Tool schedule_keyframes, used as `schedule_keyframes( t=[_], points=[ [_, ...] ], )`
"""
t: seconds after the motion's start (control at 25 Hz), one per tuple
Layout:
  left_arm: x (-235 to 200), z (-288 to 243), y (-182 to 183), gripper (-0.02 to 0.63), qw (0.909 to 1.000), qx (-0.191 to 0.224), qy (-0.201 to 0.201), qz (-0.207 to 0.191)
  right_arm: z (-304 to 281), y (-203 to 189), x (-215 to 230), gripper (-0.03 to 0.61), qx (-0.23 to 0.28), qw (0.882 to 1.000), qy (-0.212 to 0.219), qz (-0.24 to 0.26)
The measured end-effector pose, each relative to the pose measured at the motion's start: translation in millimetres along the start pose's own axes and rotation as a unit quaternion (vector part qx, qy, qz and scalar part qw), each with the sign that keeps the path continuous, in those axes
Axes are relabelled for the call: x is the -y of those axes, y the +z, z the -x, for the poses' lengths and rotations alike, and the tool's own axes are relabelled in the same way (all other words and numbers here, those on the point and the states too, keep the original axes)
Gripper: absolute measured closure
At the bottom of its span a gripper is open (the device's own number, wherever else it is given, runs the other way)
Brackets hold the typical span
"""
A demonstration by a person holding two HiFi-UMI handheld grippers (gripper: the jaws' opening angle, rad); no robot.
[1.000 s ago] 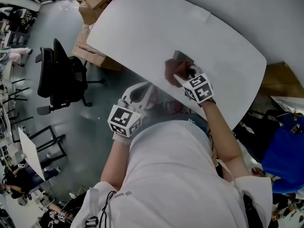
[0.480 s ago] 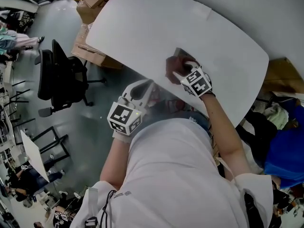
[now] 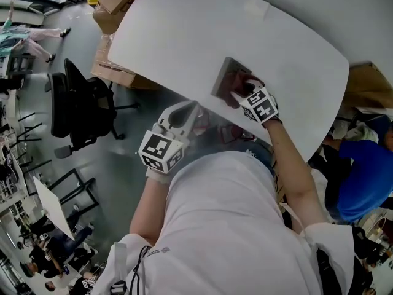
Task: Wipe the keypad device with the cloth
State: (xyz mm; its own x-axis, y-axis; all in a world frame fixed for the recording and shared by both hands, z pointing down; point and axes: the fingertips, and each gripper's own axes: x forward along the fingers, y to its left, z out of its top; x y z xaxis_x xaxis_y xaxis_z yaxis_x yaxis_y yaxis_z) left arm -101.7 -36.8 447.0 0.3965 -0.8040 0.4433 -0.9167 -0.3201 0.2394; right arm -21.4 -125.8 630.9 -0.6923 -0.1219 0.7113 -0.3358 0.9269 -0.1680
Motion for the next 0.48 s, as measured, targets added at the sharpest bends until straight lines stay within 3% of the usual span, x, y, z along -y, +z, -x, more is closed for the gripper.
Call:
schedule_keyframes(
  t=[0.24, 0.48],
  points=[
    [-0.8, -6.6, -2.4, 0.602, 0.9999, -0.008, -0.008, 0.004, 2.0, -24.1, 8.0, 0.403, -0.008, 0.999, -0.013, -0.032],
    [-1.8, -30.9, -25.5, 0.601, 0.9973, -0.048, -0.054, -0.009, -1.4, -37.0, 11.2, 0.42, -0.014, 0.998, -0.03, -0.048]
  ],
)
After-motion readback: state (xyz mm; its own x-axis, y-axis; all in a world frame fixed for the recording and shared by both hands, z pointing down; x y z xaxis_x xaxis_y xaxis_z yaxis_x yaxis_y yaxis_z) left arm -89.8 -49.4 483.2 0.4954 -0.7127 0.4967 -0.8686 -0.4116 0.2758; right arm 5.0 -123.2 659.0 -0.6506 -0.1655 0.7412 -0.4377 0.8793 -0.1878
